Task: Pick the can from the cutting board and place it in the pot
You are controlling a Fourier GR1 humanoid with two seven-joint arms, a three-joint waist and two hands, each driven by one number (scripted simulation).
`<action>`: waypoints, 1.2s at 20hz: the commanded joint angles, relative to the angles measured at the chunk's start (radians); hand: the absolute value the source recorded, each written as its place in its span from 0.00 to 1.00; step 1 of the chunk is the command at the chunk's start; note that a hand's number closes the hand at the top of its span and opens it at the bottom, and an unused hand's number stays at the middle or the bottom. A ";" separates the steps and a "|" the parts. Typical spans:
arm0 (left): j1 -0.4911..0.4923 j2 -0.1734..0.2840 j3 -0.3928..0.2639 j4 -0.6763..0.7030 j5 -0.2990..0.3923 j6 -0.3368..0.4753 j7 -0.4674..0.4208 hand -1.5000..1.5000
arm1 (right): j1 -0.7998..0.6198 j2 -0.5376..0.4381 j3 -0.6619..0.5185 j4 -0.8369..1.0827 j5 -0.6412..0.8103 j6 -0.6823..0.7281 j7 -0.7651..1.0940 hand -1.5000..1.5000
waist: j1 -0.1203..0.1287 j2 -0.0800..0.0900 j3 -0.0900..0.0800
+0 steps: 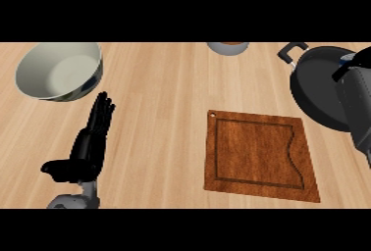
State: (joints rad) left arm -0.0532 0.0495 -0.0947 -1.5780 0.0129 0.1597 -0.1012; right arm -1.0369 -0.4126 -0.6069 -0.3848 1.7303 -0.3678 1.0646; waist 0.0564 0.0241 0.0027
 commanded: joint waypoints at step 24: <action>0.002 0.013 0.032 0.013 0.010 -0.010 -0.007 0.50 | 0.170 0.118 -0.312 -0.200 -0.471 -0.825 -0.425 0.00 | -0.039 -0.014 0.002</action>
State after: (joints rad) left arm -0.0340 0.0616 -0.0697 -1.5780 0.0260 0.1470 -0.1052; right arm -0.8932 -0.3355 -0.8878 -0.5319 1.3555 -0.9909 0.6995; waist 0.0293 0.0116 0.0045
